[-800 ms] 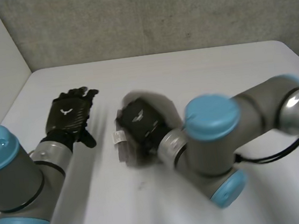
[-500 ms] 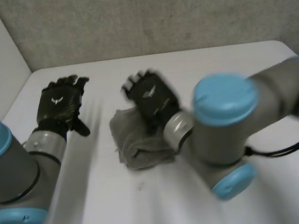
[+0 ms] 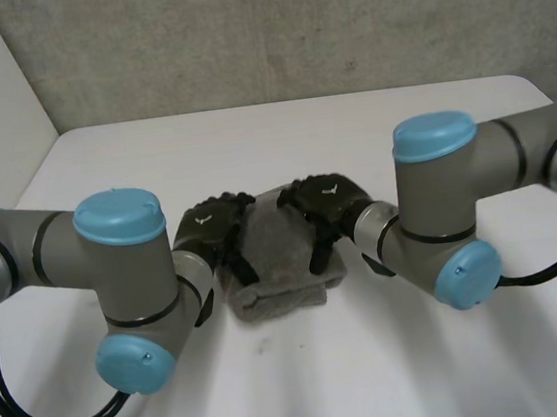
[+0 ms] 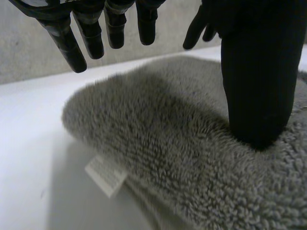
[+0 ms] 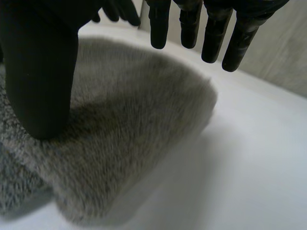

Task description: Fold the laundry

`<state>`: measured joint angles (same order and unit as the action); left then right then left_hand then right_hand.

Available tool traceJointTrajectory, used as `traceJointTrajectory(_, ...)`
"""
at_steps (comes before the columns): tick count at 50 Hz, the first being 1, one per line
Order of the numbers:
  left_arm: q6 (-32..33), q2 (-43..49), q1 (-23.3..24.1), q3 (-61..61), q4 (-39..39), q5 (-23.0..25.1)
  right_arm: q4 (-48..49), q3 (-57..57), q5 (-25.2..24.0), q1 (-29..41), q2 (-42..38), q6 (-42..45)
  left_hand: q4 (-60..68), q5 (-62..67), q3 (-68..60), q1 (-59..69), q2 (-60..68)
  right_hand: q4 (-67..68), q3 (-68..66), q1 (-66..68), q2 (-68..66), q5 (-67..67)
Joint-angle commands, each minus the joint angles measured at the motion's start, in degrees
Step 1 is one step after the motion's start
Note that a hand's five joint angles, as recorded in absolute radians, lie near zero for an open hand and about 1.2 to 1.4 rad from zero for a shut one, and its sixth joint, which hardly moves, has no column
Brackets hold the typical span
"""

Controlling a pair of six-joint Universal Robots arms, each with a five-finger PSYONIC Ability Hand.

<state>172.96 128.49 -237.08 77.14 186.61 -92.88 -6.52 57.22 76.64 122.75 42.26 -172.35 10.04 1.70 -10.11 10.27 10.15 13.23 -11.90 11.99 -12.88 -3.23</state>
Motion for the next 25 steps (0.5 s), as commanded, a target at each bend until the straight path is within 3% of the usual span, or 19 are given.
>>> traceJointTrajectory(1, 1.41, 0.97, -0.22, 1.88, 0.42, -0.63, -0.69, -4.31, 0.17, 0.21, -5.53, 3.94, 1.02, -0.65, -0.95, 0.78, 0.9, -3.23, 1.9, -1.99, 2.88, 3.23)
traceJointTrajectory(5, 3.25, 0.01, -0.4, 2.32, 0.6, -0.63, -0.43, -4.57, 0.44, 0.21, -4.91, 4.48, 0.85, -0.82, -0.78, 0.61, 0.73, -3.23, 1.9, -1.99, 2.88, 3.23)
traceJointTrajectory(11, 5.28, -6.83, -0.49, 0.92, 0.34, -0.63, -0.34, -5.01, 2.28, 0.04, 2.91, 4.21, 0.85, -0.82, -0.78, 0.61, 0.73, -3.23, 1.9, -1.99, 2.88, 3.23)
traceJointTrajectory(13, 5.37, -9.55, -0.58, 0.39, 0.25, -0.63, -0.34, -4.92, 3.78, -0.14, 5.72, 3.77, 1.01, -0.65, -0.95, 0.78, 0.9, -3.23, 1.9, -1.99, 2.88, 3.23)
traceJointTrajectory(18, 5.37, -18.69, -1.1, -2.07, -0.19, -0.54, -0.08, -3.17, 14.3, -2.24, 19.66, 1.93, 1.52, -0.14, -1.45, 1.29, 1.41, -3.23, 1.9, -1.99, 2.88, 3.23)
traceJointTrajectory(22, 5.37, -25.13, -2.77, -5.33, -2.83, -0.63, 0.36, -1.24, 17.48, -4.17, 25.3, 1.49, 1.86, 0.19, -1.79, 1.62, 1.74, -3.23, 1.9, -1.99, 2.88, 3.23)
traceJointTrajectory(24, 5.28, -30.12, -7.23, -8.83, -7.46, -0.28, 0.36, -0.09, 17.75, -5.41, 27.7, 1.66, 2.19, 0.53, -2.12, 1.96, 2.08, -3.23, 1.9, -1.99, 2.88, 3.23)
traceJointTrajectory(25, 5.28, -30.14, -7.26, -8.84, -7.49, -0.28, 0.19, 1.21, 18.01, -6.28, 29.61, 2.01, 2.19, 0.53, -2.13, 1.96, 2.08, -3.23, 1.9, -1.99, 2.88, 3.23)
